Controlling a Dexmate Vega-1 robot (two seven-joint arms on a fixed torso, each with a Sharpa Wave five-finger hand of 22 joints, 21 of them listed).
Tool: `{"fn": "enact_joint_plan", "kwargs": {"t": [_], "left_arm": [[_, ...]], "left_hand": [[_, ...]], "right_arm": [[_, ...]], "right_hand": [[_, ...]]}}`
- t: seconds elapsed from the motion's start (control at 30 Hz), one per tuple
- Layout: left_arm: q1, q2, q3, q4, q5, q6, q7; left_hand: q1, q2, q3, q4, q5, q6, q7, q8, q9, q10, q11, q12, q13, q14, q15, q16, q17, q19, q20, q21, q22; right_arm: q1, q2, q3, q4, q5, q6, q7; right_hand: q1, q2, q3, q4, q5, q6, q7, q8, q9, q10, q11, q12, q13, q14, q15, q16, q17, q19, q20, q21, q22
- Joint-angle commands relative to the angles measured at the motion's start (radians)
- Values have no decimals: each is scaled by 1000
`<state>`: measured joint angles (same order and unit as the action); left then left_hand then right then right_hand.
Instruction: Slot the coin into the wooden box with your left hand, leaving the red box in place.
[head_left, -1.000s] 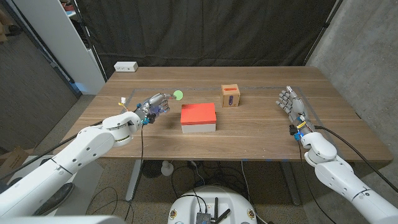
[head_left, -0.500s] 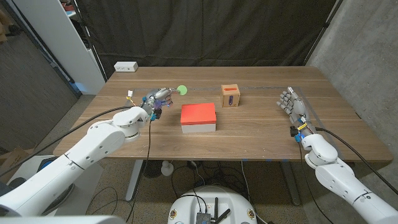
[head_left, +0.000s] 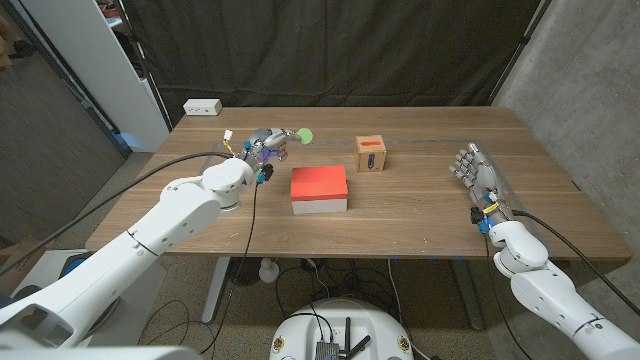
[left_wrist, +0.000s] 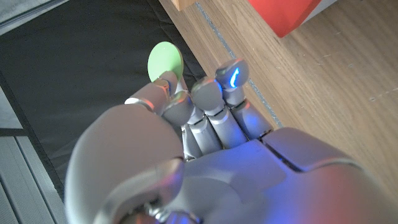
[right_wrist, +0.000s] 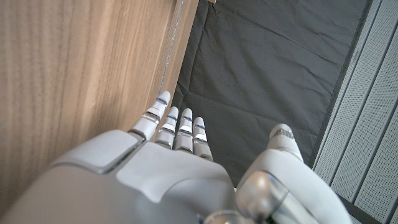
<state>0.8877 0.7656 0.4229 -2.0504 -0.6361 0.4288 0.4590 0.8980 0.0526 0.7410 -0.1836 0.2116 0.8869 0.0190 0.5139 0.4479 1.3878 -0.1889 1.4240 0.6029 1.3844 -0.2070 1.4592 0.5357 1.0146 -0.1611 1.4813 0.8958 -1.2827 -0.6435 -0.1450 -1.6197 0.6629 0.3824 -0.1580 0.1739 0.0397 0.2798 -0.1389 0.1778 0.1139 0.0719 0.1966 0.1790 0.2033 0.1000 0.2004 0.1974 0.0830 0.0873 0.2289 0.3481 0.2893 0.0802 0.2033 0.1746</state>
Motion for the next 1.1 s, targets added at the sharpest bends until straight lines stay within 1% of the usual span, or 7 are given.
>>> {"fn": "enact_joint_plan", "kwargs": {"t": [0.03, 0.2, 0.37, 0.7, 0.83, 1.1], "left_arm": [[-139, -61, 112, 17, 186, 119, 14], [-186, -94, 156, 35, 262, 152, 16], [-225, -128, 199, 55, 341, 178, 20], [-306, -186, 316, 104, 545, 224, 22], [-331, -213, 355, 127, 617, 235, 13], [-383, -266, 427, 177, 753, 263, -9]], "left_hand": [[5, -1, 8, 3, 7, 123, 19, 4, 1, 0, 0, 11, 11, 9, -2, 12, 9, -7, -53, 7, 3], [4, -1, 9, 4, 7, 126, 20, 2, 1, 3, 3, 3, -4, 8, -2, 11, 5, -6, -52, 10, 5], [4, -2, 9, 3, 7, 130, 20, 0, -1, 2, 3, 11, 5, 6, -2, 10, 3, -6, -52, 12, 6], [4, -1, 13, 3, 7, 135, 20, 1, 4, 4, 7, 14, 2, 10, -2, 17, 9, -2, -53, 20, 13], [3, -2, 15, 4, 8, 135, 21, -3, 2, 1, 5, 24, 16, 8, -2, 17, 6, -3, -52, 23, 21], [2, -4, 16, 3, 7, 142, 23, -3, 1, 5, 7, 21, 3, 8, -1, 23, 8, -7, -53, 19, 20]], "right_arm": [[-34, 4, 22, -15, 10, 13, -6], [-44, 5, 28, -17, 8, 21, -4], [-53, 9, 36, -20, 12, 27, -4], [-54, 18, 36, -9, 14, 40, 9], [-55, 19, 37, -6, 12, 44, 11], [-64, 23, 43, -7, 19, 49, 13]], "right_hand": [[5, 8, 1, -1, -1, 12, -1, -1, 6, 12, 0, 6, 4, 6, 1, 6, 1, 5, 10, -2, 2], [5, 8, 1, -1, -1, 12, -2, -1, 6, 12, 1, 6, 4, 6, 1, 6, 1, 5, 10, -2, 2], [5, 9, 1, -1, -1, 12, -1, -1, 6, 12, 0, 6, 4, 6, -1, 6, 1, 5, 10, -2, 2], [5, 8, 1, -2, -1, 12, -1, -1, 6, 12, 1, 6, 4, 7, -1, 6, 1, 6, 9, -2, 3], [5, 8, 1, -2, -1, 12, -1, -1, 6, 12, 0, 6, 4, 7, -1, 6, 1, 6, 9, -2, 3], [5, 9, 1, -2, -1, 12, -2, -2, 6, 12, 1, 6, 5, 7, -1, 6, 2, 7, 8, -2, 3]]}}
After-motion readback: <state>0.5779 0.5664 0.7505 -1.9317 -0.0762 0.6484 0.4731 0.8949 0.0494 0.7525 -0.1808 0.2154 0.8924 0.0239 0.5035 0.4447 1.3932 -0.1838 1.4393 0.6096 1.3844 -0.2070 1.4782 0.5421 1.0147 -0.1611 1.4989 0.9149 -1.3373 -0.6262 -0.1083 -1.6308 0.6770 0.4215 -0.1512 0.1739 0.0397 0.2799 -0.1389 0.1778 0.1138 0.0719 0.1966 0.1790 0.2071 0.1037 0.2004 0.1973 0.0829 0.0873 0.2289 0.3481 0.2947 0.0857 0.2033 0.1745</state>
